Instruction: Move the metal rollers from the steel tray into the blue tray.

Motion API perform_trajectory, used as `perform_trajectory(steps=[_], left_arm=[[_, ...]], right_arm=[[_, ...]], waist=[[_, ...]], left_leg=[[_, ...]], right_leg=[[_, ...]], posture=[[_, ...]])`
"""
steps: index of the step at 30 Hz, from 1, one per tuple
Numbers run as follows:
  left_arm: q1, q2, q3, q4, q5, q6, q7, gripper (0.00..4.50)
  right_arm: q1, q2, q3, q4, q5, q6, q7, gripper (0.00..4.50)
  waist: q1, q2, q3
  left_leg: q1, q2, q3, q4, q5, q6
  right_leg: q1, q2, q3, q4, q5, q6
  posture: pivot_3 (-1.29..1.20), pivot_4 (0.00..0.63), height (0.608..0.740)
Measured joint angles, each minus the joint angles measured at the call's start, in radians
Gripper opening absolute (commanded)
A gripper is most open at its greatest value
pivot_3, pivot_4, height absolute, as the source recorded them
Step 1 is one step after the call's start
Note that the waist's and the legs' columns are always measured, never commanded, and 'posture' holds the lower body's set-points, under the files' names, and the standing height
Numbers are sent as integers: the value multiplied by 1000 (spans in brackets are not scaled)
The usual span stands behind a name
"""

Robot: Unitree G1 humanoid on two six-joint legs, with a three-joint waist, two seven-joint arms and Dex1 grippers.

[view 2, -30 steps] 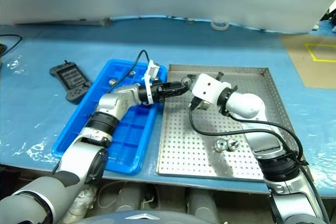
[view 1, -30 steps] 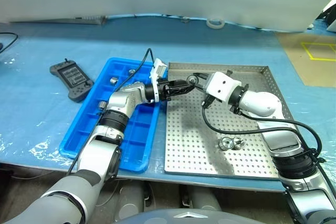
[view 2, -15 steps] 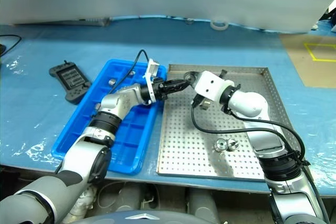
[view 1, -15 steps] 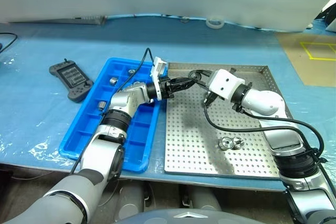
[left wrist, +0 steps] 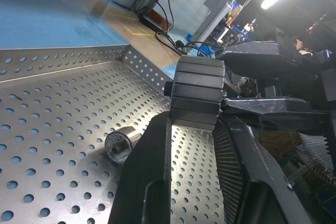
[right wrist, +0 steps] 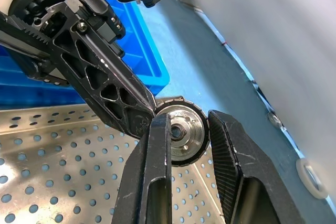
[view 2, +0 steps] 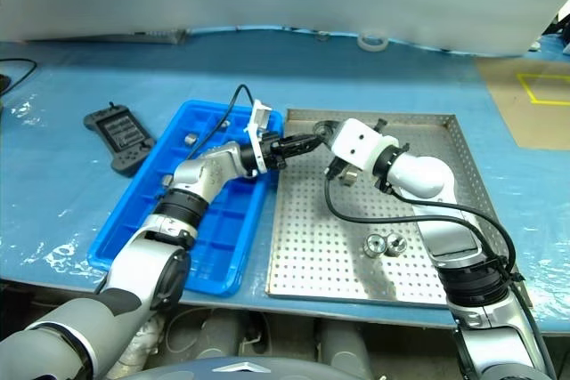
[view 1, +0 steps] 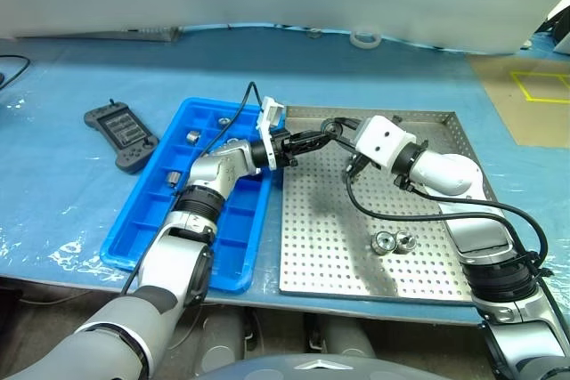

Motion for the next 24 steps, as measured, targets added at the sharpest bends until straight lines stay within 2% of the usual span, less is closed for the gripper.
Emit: perform_trajectory(steps=[13, 19, 24], left_arm=[[-13, 7, -1, 2, 0, 2, 0, 1033], [93, 169, -41, -269, -27, 118, -121, 1033], [130, 222, -58, -328, -22, 114, -139, 1033]], right_arm=[[-1, 30, -32, 7, 36, 24, -1, 682], [-6, 44, 16, -37, 99, -9, 25, 682], [-5, 45, 52, -35, 113, -15, 20, 682]], waist=[[-1, 0, 0], [-21, 1, 0], [-13, 1, 1]], left_leg=[[-1, 0, 0, 0, 0, 0], [-1, 0, 0, -4, 0, 0], [-1, 0, 0, -2, -2, -3]], right_leg=[[0, 0, 0, 0, 0, 0], [-2, 0, 0, -1, 0, 0], [0, 0, -1, -2, 0, 0]], posture=[[-220, 150, 740], [-209, 150, 740], [-196, 150, 740]])
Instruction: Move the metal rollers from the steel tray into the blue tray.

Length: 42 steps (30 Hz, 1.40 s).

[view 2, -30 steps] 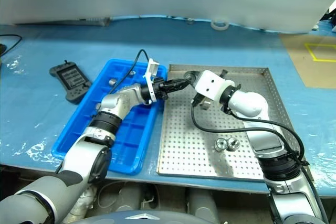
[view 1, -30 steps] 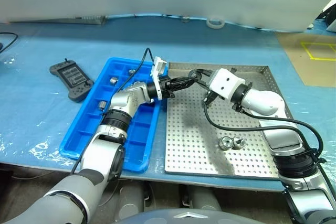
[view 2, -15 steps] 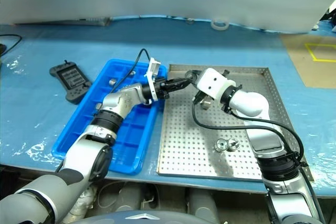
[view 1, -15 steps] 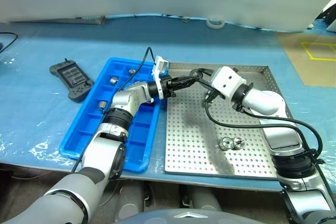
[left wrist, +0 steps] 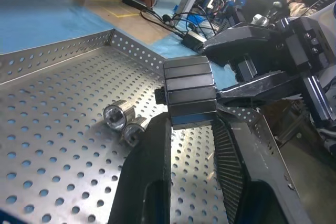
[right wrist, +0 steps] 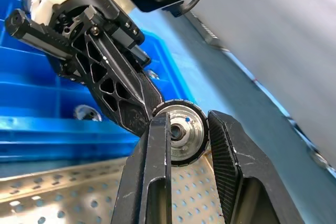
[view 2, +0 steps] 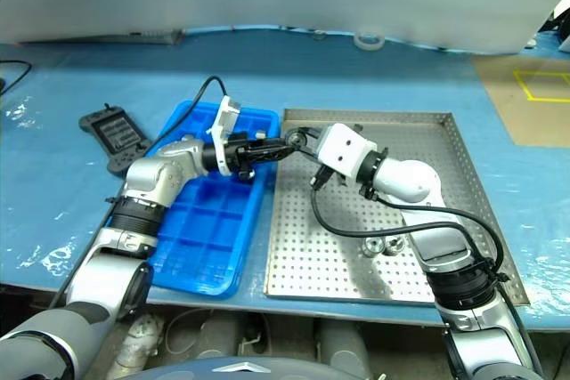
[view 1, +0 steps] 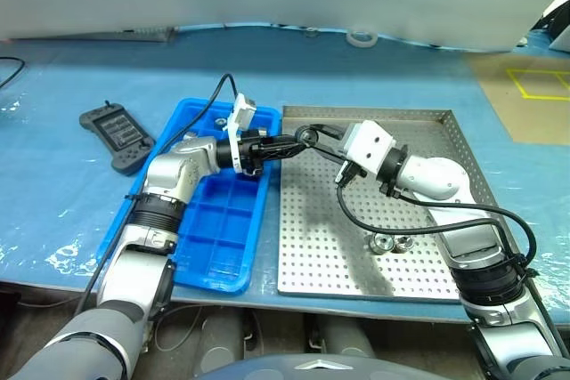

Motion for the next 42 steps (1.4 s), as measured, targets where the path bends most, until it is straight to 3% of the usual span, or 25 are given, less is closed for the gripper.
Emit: perform_trajectory(steps=[10, 16, 20, 27, 30, 35, 42], left_arm=[[5, 21, 0, -10, -2, -13, 27, 1033], [16, 72, 85, -8, -1, -47, 95, 1033], [16, 46, 92, -9, -2, -53, 109, 1033], [20, 69, 93, -29, -5, -37, 120, 1033], [80, 142, 127, -153, -36, -6, 116, 1033], [312, 342, 191, -446, -95, 29, 60, 1033], [575, 486, 340, -530, -78, -7, 77, 1033]], right_arm=[[-25, 9, 25, 34, 20, 10, -25, 682], [-25, 9, -34, 94, 80, 87, -11, 2678], [-35, 28, -59, 66, 167, 214, 1, 2678], [-38, 26, -86, 53, 195, 259, -23, 2678], [-37, 24, -86, 55, 194, 256, -29, 2678], [-32, 20, -84, 84, 190, 224, -26, 2678], [-66, 28, -31, 168, 170, 157, 21, 2678]], waist=[[-3, 0, 0], [-4, 0, 0], [6, 0, 0], [5, 0, 0], [-7, 0, 0], [-6, 0, 0], [22, 0, 1]], left_leg=[[0, 0, 0, -2, 1, -1], [0, 0, 0, 0, 0, -1], [0, 0, 0, 0, 0, 0], [0, 0, 0, 0, 1, -1], [0, 0, 0, -2, 1, -2], [1, 0, 0, -5, 2, -4], [7, 0, 0, -5, 4, -7]], right_leg=[[-1, 0, 0, 1, 0, 0], [-1, 0, 0, 1, 0, 0], [0, 0, 0, 1, 0, 0], [-1, 0, 0, 2, 0, 0], [-2, 0, 0, 2, 0, 0], [-3, 1, 0, 2, 0, 0], [1, 1, 1, 2, 0, 0]], posture=[[-170, 150, 740], [-172, 150, 740], [-174, 150, 740], [-181, 150, 740], [-181, 150, 740], [-90, 150, 740], [50, 150, 740]])
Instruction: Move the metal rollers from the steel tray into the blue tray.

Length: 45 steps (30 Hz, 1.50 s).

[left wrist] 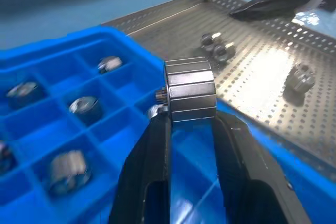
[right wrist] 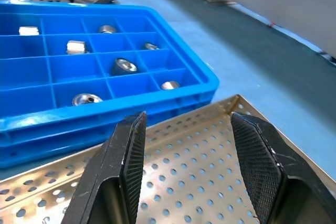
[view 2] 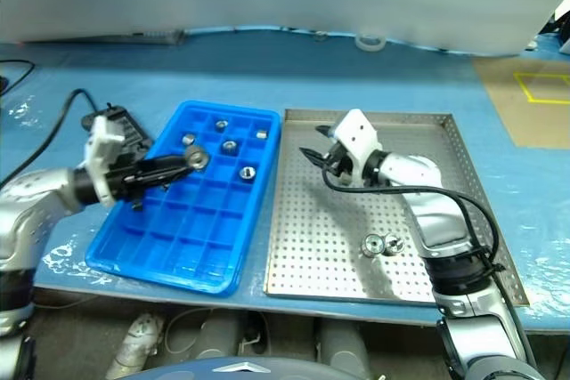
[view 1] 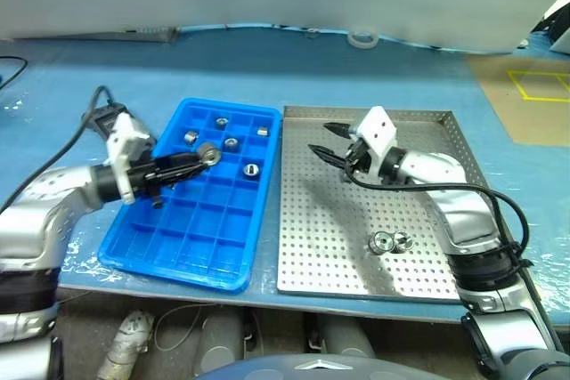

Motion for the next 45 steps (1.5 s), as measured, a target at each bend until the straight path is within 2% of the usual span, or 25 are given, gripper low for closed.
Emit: perform_trajectory(steps=[7, 10, 16, 21, 24, 29, 37, 39, 42, 45], left_arm=[[390, 0, 154, -121, 16, -43, 42, 1033], [491, -14, 203, -135, 24, -70, 59, 1033], [563, -36, 232, -162, 33, -127, 83, 1033], [556, -39, 227, -157, 35, -130, 124, 1033], [528, -39, 210, -158, 35, -108, 156, 1033], [443, -17, 169, -137, 32, -61, 168, 2298], [345, 59, 143, -85, 48, -44, 146, 2298], [263, 61, 132, -71, 35, -38, 145, 2298], [-9, 36, 57, -9, 13, -25, 152, 2298], [-195, -23, -32, 69, 25, -46, 151, 2298]], right_arm=[[-95, 40, 67, 158, -24, -105, 74, 2678], [-136, 60, 76, 221, -35, -146, 96, 2678], [-157, 88, 109, 295, -58, -210, 130, 2678], [-160, 93, 109, 323, -80, -245, 136, 2678], [-160, 93, 109, 327, -91, -254, 135, 2678], [-151, 93, 107, 325, -99, -258, 126, 2713], [-120, 75, 94, 298, -99, -251, 112, 2713], [-111, 72, 91, 286, -99, -247, 105, 2713], [-103, 67, 80, 263, -99, -231, 87, 2713], [-114, 63, 38, 260, -98, -227, 49, 2713]], waist=[[36, -3, 1], [63, -5, 1], [110, -4, 2], [117, -5, 1], [116, -5, 1], [111, -5, 1], [108, -6, 1], [113, -7, 1], [121, -6, 1], [107, -5, 1]], left_leg=[[1, 0, 0, -5, 1, -2], [1, 0, 0, -8, 2, -4], [7, 0, 0, -11, 2, -5], [10, 0, 0, -16, 4, -8], [10, 0, 0, -19, 6, -10], [11, 0, 0, -19, 6, -10], [11, 0, 0, -19, 6, -10], [11, 0, 0, -18, 6, -10], [11, 0, 0, -16, 8, -12], [11, 0, 1, -13, 8, -13]], right_leg=[[-2, 0, 0, -1, -1, 0], [-2, 0, 0, -1, -1, 0], [1, 0, 0, -2, -2, 1], [1, 1, 0, -1, -1, 1], [1, 1, 0, -1, -1, 0], [1, 2, 0, -1, -2, 0], [1, 2, 0, 0, -2, 0], [1, 2, 0, 1, -2, 0], [2, 2, 0, 4, -2, -1], [3, 1, 1, 5, -1, -1]], posture=[[174, 150, 740], [207, 150, 740], [230, 150, 740], [219, 150, 740], [203, 150, 740], [178, 150, 740], [170, 150, 740], [129, 150, 740], [92, 150, 740], [43, 150, 740]])
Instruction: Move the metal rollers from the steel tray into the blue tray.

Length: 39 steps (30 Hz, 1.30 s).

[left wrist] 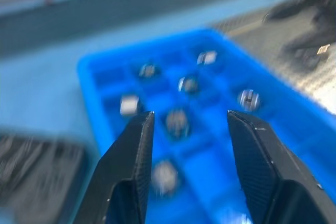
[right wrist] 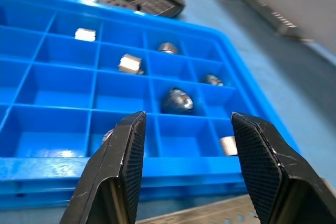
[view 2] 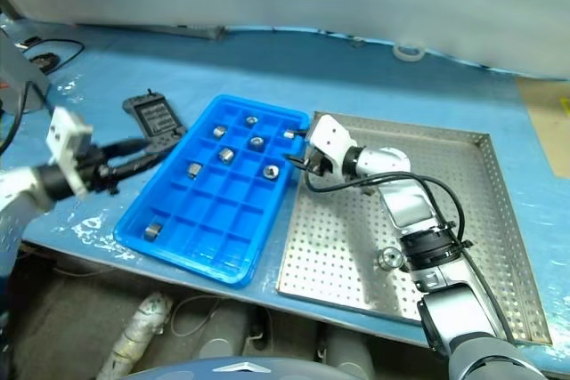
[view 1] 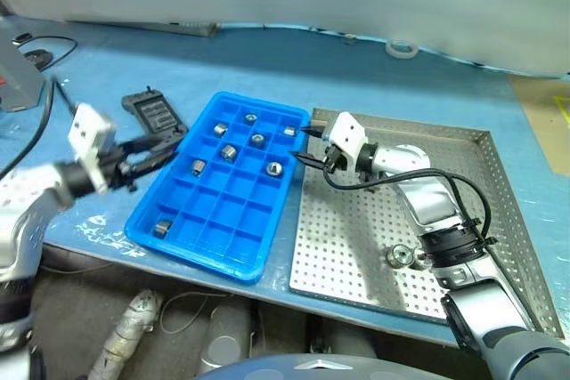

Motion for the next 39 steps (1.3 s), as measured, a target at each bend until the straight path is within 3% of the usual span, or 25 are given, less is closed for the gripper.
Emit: perform_trajectory(steps=[7, 9, 10, 14, 18, 26, 33, 39], left_arm=[[-321, -229, -263, 353, 132, -134, -90, 2298], [-385, -292, -325, 470, 182, -191, -125, 2298], [-469, -381, -351, 616, 213, -220, -135, 2298], [-617, -570, -404, 880, 267, -278, -178, 2298], [-704, -683, -422, 1067, 321, -360, -207, 2298], [-808, -790, -424, 1311, 464, -481, -57, 2298], [-867, -862, -432, 1382, 591, -406, 309, 2298], [-887, -907, -394, 1368, 593, -296, 368, 2298]], right_arm=[[62, -99, -114, -40, 1, 19, -51, 2713], [126, -118, -147, -79, 0, 36, -70, 2713], [187, -126, -180, -132, -3, 66, -105, 2713], [315, -123, -220, -306, -10, 142, -181, 2713], [416, -123, -294, -451, -23, 227, -261, 2713], [585, -109, -390, -639, -41, 338, -360, 2713], [629, -99, -398, -692, -47, 368, -399, 2713], [633, -97, -388, -692, -57, 369, -410, 2713]], waist=[[-19, -2, -1], [-68, -1, -1], [-71, -1, -2], [-94, 0, -2], [-138, 1, -3], [-202, 2, -4], [-249, 4, -5], [-273, 5, -5]], left_leg=[[-5, 0, 0, 4, 0, 3], [-13, 1, -1, 11, -3, 12], [-15, 1, -1, 13, -5, 17], [-20, 1, -1, 22, -10, 25], [-20, 1, -1, 27, -13, 29], [-16, 1, -1, 28, -14, 26], [-23, 0, -1, 29, -16, 34], [-25, 0, -1, 29, -18, 37]], right_leg=[[-1, 0, -1, 0, 0, 0], [-6, 0, -2, 1, 0, 0], [-6, 0, -2, 0, 0, 0], [-5, -2, -2, 0, 0, 0], [-3, -3, -1, -3, 0, 0], [0, -2, 0, -4, 0, 1], [-1, -3, -1, -11, 1, 1], [0, -3, -2, -15, 1, 1]], posture=[[-141, 150, 740], [-193, 150, 740], [-215, 150, 740], [-343, 150, 740], [-456, 150, 740], [-566, 150, 740], [-587, 150, 740], [-579, 150, 740]])
